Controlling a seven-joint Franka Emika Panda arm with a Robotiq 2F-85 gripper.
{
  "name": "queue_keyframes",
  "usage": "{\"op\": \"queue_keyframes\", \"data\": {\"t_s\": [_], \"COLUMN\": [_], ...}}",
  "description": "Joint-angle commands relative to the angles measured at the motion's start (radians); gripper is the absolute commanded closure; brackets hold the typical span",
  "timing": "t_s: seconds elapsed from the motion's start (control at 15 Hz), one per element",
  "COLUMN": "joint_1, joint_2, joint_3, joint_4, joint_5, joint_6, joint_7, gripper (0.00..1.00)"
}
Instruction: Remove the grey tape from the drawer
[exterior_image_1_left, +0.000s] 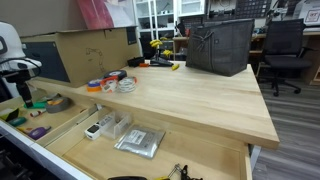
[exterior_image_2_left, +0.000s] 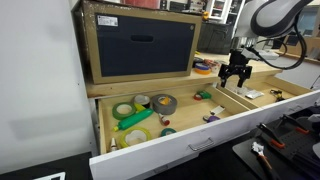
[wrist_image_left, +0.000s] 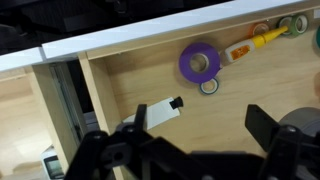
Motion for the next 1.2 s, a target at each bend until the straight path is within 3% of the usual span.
{"op": "queue_keyframes", "data": {"t_s": [0.0,0.27,0.47,1.13], "joint_1": [0.016,0.078,0.144,0.243], "joint_2": [0.114,0.245,0.332,0.573], "joint_3": [0.045,0.036,0.001,-0.074], "joint_4": [0.041,0.114,0.189,0.448], "joint_5": [-0.111,-0.311,-0.391,-0.268], "joint_6": [0.155,0.233,0.242,0.272], "joint_7": [0.220,0.476,0.594,0.637], "gripper": [0.00,0.00,0.00,0.00]}}
